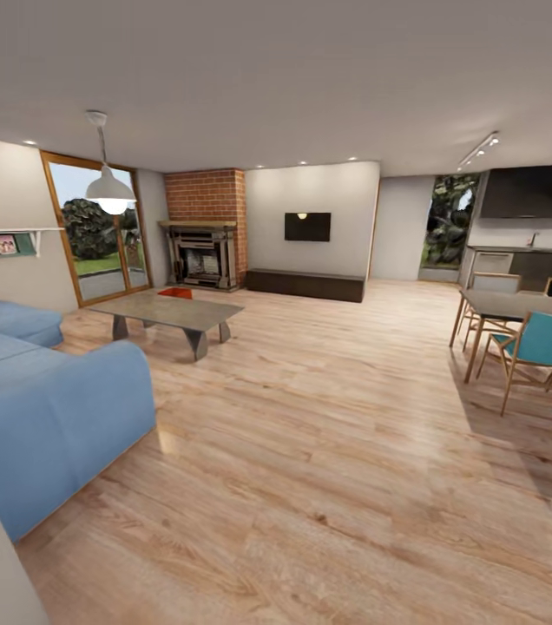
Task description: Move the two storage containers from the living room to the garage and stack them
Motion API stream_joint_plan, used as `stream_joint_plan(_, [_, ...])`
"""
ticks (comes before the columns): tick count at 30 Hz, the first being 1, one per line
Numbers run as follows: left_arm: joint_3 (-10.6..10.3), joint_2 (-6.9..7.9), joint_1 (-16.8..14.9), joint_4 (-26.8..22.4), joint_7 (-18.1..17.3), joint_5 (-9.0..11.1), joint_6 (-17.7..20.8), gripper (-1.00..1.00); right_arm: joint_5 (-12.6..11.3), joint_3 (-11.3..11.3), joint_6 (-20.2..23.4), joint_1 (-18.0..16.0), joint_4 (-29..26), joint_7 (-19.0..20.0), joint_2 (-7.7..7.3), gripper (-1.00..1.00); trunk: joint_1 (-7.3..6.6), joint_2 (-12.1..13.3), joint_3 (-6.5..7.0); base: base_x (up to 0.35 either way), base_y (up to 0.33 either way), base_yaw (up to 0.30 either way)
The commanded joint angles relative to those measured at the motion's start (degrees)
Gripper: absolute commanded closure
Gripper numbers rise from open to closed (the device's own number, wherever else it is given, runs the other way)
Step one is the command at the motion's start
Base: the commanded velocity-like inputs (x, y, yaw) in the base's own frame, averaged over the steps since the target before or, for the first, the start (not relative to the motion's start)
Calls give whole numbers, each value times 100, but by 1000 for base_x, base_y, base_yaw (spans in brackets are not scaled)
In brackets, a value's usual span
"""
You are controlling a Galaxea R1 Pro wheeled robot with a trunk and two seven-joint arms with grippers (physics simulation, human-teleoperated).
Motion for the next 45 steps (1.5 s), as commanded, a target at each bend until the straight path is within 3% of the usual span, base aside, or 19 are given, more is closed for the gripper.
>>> stream_joint_plan(1, [-43, 0, -3, -1, 12, 50, -2, -100, -50, 48, -26, -6, 16, 0, 4, -100, 3, -3, -6, 322, 0, 0])
stream_joint_plan(45, [-43, 9, -3, -1, 7, 43, -2, -100, -68, 39, -15, 3, 16, 0, -8, -100, 3, -3, -6, 322, 0, 0])
